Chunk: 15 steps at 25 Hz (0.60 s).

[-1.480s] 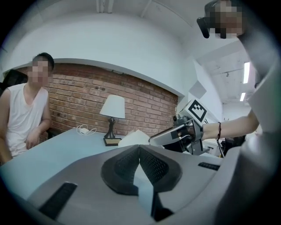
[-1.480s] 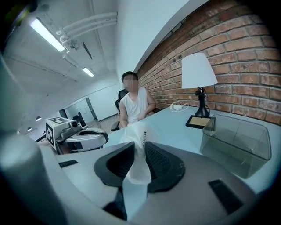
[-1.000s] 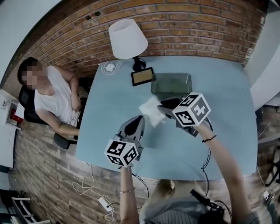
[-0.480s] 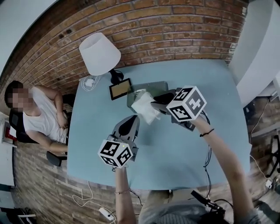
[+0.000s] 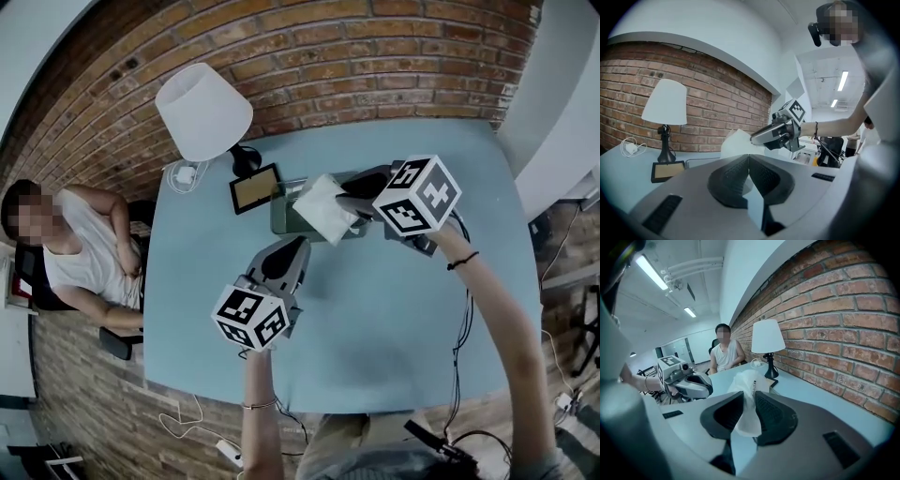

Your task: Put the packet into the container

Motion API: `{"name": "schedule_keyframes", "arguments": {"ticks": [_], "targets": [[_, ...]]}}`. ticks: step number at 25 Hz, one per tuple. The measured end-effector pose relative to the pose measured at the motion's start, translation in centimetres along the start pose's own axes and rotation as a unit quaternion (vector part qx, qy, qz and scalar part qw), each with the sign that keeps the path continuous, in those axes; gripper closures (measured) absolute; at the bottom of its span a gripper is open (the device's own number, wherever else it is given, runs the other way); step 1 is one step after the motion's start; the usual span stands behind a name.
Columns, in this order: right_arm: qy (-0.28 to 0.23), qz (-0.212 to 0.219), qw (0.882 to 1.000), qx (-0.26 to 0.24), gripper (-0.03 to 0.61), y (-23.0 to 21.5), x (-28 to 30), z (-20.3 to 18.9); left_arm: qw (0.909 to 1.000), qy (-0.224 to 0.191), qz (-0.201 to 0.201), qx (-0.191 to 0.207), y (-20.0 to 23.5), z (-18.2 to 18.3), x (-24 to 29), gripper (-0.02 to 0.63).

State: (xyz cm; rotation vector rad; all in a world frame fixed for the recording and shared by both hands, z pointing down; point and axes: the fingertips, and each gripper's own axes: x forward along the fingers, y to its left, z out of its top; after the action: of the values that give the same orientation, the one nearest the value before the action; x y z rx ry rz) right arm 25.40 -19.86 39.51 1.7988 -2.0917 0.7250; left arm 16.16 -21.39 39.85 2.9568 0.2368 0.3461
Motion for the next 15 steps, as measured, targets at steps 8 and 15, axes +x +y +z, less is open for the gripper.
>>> {"name": "schedule_keyframes", "arguments": {"ticks": [8,15], "targets": [[0.04,0.033,0.996,-0.067,0.491,-2.4,3.0,1.0,0.9998,0.018,0.003,-0.005,3.3,-0.8,0.6,0.604],[0.127,0.055,0.973,-0.182,0.491,-3.4,6.6,0.0,0.9996,0.02,0.012,-0.015,5.3,-1.2,0.9,0.604]]}}
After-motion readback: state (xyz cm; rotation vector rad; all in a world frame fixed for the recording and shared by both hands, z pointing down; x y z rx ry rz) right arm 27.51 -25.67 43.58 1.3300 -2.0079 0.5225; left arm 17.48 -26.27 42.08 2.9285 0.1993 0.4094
